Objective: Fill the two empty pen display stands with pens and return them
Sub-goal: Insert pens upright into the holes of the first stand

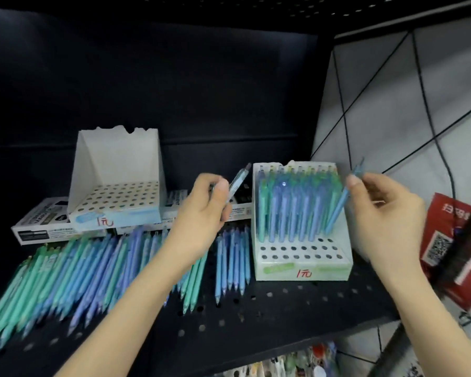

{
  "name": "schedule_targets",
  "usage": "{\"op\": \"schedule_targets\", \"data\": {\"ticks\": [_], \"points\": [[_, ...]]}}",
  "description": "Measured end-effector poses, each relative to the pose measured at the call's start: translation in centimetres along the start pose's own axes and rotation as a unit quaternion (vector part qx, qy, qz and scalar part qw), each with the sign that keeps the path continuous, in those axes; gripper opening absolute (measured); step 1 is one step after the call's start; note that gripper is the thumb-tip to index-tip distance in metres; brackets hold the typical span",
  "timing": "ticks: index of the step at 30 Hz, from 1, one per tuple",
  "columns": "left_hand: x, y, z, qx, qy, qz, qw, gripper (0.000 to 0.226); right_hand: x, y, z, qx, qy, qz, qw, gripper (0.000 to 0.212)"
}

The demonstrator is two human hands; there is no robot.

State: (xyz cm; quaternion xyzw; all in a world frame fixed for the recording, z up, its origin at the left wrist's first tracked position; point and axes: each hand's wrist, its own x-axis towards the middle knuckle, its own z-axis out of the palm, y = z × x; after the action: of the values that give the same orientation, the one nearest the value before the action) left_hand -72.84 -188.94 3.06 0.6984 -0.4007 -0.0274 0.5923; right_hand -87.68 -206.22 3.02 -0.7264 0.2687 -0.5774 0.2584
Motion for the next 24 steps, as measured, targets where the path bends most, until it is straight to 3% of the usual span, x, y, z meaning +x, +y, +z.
{"op": "schedule_targets", "data": {"ticks": [5, 15, 18, 20, 22, 24], "points": [[0.5, 0.3, 1.0, -0.001, -0.021, -0.007, 1.000, 0.013, -0.3, 1.1, 0.6, -0.033, -0.007, 0.000, 0.999, 0.025], [0.6, -0.6, 1.7, -0.040, -0.058, 0.022, 0.997, 0.009, -0.7, 1.8, 1.5, -0.161, -0.103, 0.002, 0.982, 0.025], [0.2, -0.5, 1.8, -0.037, -0.062, 0.041, 0.997, 0.008, -0.8, 1.0, 1.2, -0.226, -0.050, -0.035, 0.972, 0.033], [-0.2, -0.2, 1.9, -0.012, -0.066, 0.065, 0.996, 0.007, -1.7, -0.8, 0.7, -0.163, -0.020, -0.075, 0.984, 0.037], [-0.5, -0.1, 2.2, 0.004, -0.076, 0.089, 0.993, 0.007, -2.5, -2.9, 0.7, 0.009, -0.095, -0.032, 0.995, 0.033], [-0.8, -0.1, 2.5, 0.019, -0.088, 0.111, 0.990, 0.005, -3.2, -4.3, 1.2, 0.129, -0.177, 0.041, 0.975, 0.022]]}}
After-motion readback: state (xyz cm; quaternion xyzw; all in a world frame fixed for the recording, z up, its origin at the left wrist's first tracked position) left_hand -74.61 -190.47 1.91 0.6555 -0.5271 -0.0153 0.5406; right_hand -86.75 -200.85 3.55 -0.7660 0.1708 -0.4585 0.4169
